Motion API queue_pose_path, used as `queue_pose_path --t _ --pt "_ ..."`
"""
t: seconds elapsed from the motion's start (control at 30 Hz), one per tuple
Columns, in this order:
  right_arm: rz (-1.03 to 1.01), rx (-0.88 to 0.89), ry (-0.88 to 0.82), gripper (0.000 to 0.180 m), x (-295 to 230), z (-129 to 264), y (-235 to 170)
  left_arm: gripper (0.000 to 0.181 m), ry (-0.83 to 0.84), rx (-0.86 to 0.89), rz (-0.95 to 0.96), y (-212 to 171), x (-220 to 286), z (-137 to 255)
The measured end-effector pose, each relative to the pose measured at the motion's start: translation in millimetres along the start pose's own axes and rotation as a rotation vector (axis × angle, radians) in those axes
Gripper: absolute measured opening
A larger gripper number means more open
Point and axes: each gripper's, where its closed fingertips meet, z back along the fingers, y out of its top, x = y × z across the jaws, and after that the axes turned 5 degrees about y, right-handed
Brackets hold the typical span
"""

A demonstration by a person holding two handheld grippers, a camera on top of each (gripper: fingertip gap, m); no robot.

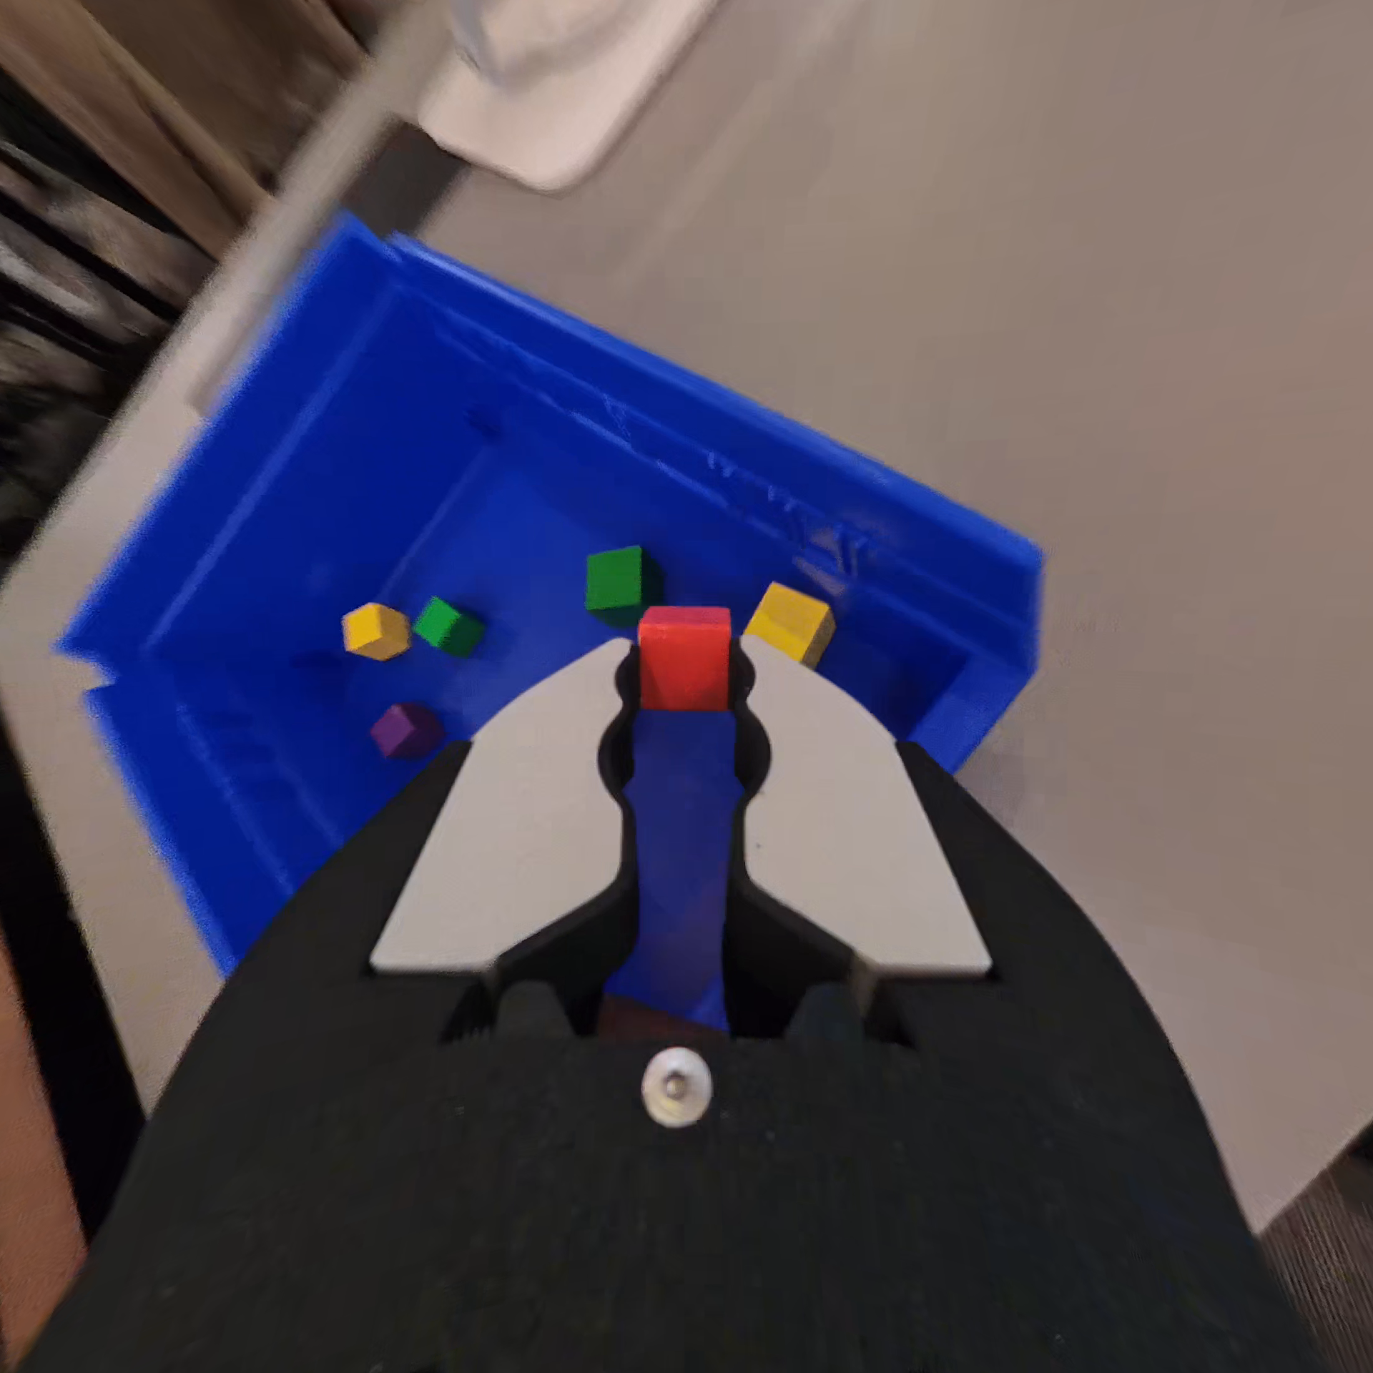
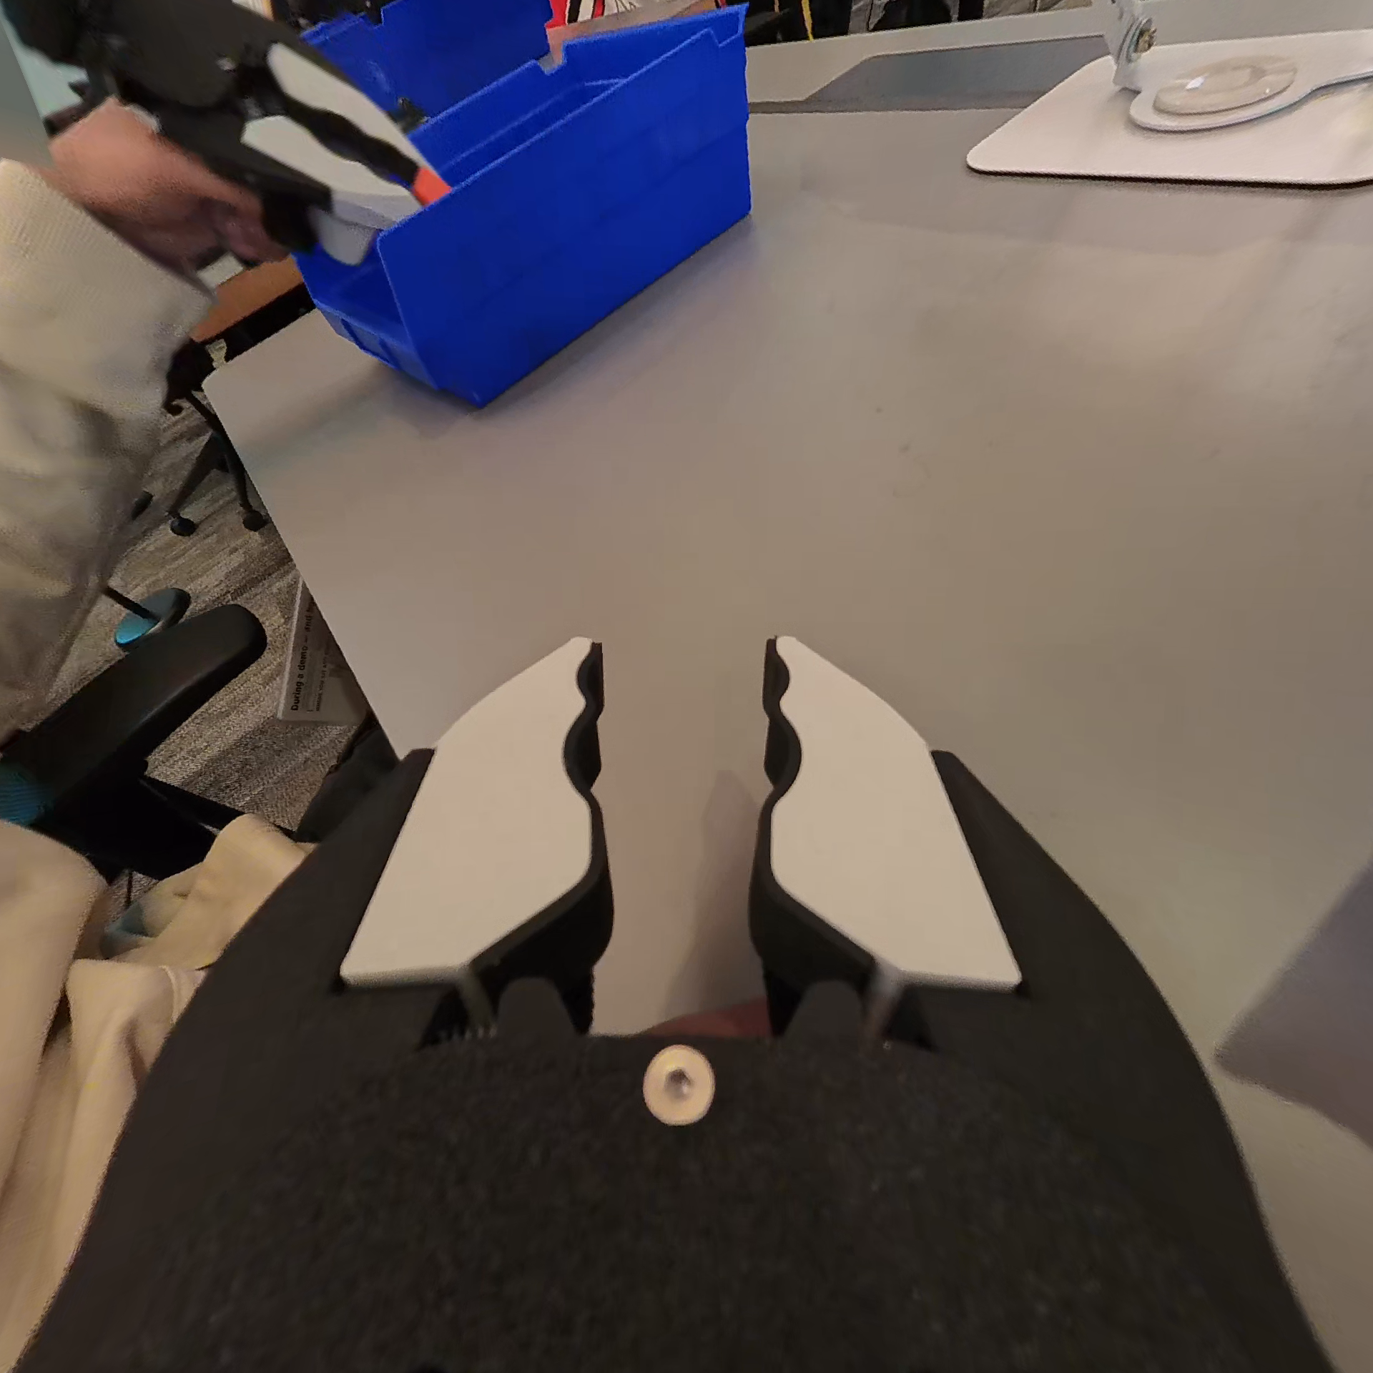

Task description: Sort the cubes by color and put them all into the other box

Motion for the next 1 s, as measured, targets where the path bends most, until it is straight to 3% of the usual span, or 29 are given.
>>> queue_pose_path --t 0.17,0.27,0.5,0.67,0.73,0.8,0.87,1.0 --pt "-0.032 0.057 0.008 0.040 0.9 8.2 13.0 0.022 0.165 0.277 0.094 16.1 23.0 45.8" --pt "-0.121 0.102 0.092 0.040 -6.6 7.1 23.3 0.022 0.128 0.415 0.091 34.5 48.0 57.6" --pt "-0.554 0.171 0.743 0.044 -76.7 -24.1 77.1 0.022 -0.193 0.810 -0.056 137.6 139.9 64.8" --pt "-0.731 0.158 0.993 0.050 -96.6 -51.8 101.7 0.022 -0.322 0.861 -0.219 189.0 198.2 42.1" --pt "-0.761 0.161 1.020 0.048 -95.1 -56.0 104.8 0.022 -0.328 0.831 -0.265 196.5 211.2 27.4" --pt "-0.741 0.138 1.013 0.023 -91.7 -56.4 98.4 0.022 -0.347 0.796 -0.280 197.6 221.5 15.8" --pt "-0.720 0.138 0.942 0.023 -79.5 -56.3 90.7 0.022 -0.330 0.748 -0.251 194.1 224.3 5.9" --pt "-0.671 0.189 0.776 0.023 -50.7 -40.3 78.0 0.040 -0.330 0.697 -0.111 176.9 223.5 14.2"
